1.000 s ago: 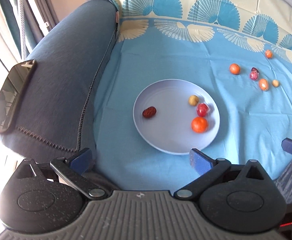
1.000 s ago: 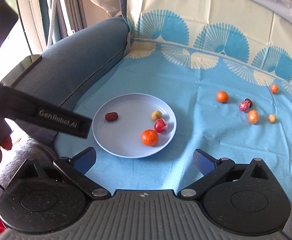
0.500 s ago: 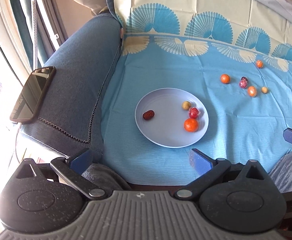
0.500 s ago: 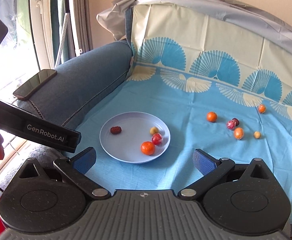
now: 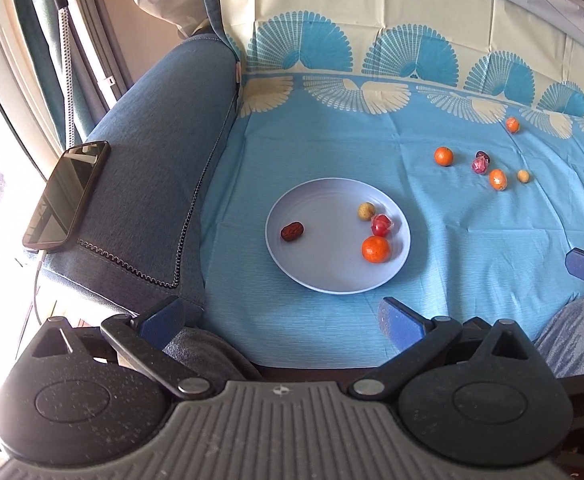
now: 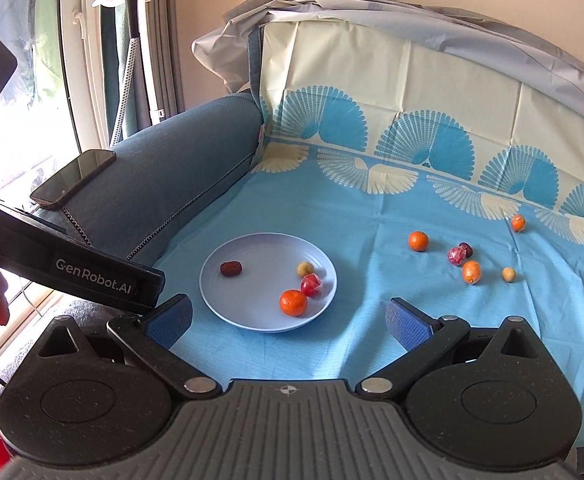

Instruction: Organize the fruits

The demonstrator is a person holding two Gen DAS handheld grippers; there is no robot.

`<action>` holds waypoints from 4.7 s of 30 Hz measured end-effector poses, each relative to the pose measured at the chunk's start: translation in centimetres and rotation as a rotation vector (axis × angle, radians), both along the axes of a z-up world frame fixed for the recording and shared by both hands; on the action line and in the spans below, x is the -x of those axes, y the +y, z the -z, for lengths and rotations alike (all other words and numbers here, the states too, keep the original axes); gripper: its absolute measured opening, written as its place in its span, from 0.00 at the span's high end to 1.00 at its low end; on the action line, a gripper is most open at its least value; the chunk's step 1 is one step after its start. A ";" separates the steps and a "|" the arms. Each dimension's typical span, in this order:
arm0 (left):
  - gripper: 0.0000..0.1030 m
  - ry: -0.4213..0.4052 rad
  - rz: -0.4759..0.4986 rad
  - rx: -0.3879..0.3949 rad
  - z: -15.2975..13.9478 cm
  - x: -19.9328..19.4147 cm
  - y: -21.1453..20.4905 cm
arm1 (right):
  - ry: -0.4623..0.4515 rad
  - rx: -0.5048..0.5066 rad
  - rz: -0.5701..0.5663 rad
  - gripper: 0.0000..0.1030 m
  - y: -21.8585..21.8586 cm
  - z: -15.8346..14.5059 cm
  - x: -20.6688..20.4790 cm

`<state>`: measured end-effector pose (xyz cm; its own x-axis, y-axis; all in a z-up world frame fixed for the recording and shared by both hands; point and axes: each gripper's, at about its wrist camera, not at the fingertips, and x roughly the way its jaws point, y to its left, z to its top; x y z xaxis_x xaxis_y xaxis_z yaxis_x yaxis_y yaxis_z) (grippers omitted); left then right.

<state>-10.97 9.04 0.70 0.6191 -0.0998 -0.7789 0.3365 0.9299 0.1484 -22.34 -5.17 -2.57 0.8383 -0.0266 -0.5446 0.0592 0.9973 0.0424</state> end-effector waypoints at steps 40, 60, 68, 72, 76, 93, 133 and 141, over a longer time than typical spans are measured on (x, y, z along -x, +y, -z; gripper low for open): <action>0.00 0.085 0.022 -0.082 2.8 -3.2 -3.6 | 0.084 -0.081 0.080 0.01 -3.9 2.8 -2.2; 0.00 0.060 0.165 -0.105 6.3 -12.1 -21.3 | 0.081 -0.119 0.489 0.01 -22.3 8.1 -5.9; 0.00 0.028 0.275 -0.097 11.8 -22.4 -31.4 | 0.115 -0.137 0.538 0.01 -27.4 13.8 -15.2; 0.00 0.056 0.333 -0.122 15.8 -26.2 -34.5 | 0.144 -0.131 0.540 0.01 -28.8 16.7 -20.0; 0.00 0.117 0.431 -0.047 18.6 -28.1 -35.1 | 0.143 -0.077 0.532 0.01 -29.3 19.6 -22.8; 0.63 0.078 0.615 0.005 18.2 -25.5 -35.7 | 0.026 -0.036 0.486 0.67 -27.9 20.4 -21.7; 0.62 0.003 0.123 0.112 -3.0 2.3 -0.8 | -0.111 -0.116 0.052 0.66 -3.8 -1.7 4.3; 0.62 -0.016 0.121 0.133 -3.4 2.8 -0.1 | -0.112 -0.069 0.031 0.66 -2.4 -2.4 4.4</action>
<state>-13.76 8.94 4.13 0.6082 -0.2755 -0.7444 0.4459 0.8945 0.0332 -26.77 -7.54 -0.22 0.8933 -0.0188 -0.4490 0.0807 0.9896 0.1190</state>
